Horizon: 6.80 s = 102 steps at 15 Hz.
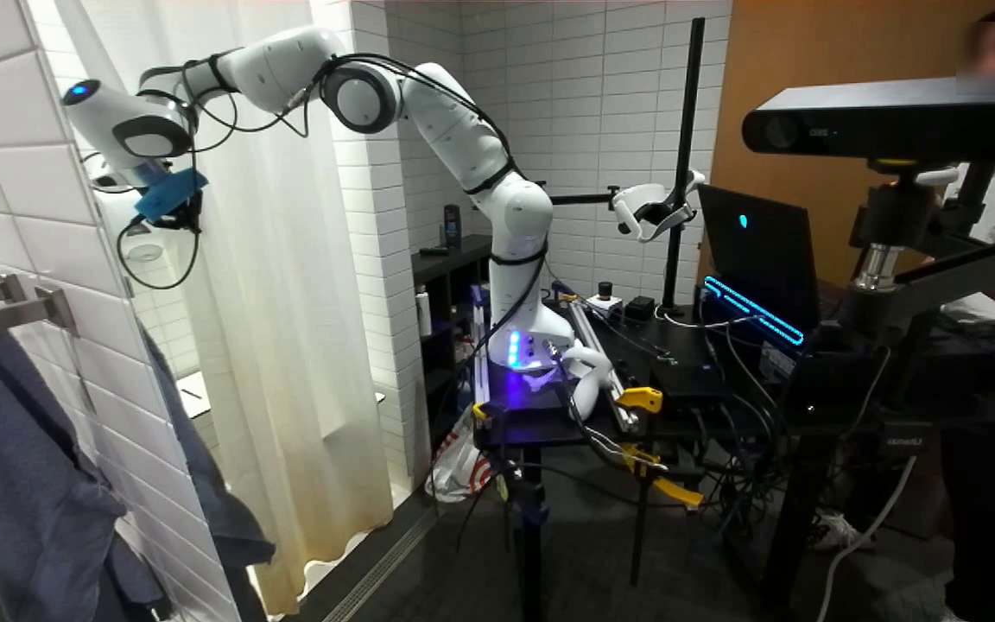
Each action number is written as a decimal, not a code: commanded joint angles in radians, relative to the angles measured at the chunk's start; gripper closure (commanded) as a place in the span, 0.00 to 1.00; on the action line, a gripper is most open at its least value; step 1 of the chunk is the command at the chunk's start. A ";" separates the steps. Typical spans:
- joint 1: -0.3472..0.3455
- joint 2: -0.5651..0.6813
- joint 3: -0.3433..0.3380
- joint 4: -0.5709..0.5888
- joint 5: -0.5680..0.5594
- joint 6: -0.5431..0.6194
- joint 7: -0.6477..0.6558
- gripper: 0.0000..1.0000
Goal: Move the shower curtain to the left
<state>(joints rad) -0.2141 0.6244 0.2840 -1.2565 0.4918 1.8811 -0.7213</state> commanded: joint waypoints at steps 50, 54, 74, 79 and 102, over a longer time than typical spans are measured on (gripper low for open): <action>0.264 -0.023 0.022 -0.111 0.243 -0.189 -0.117 1.00; 0.282 -0.021 0.026 -0.118 0.265 -0.192 -0.121 1.00; 0.376 -0.001 0.048 -0.121 0.337 -0.238 -0.125 1.00; 0.393 0.006 0.055 -0.115 0.355 -0.255 -0.128 1.00; 0.431 0.015 0.042 -0.119 0.383 -0.301 -0.139 0.98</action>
<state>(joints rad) 0.2059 0.6362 0.3398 -1.3852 0.8694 1.5866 -0.8617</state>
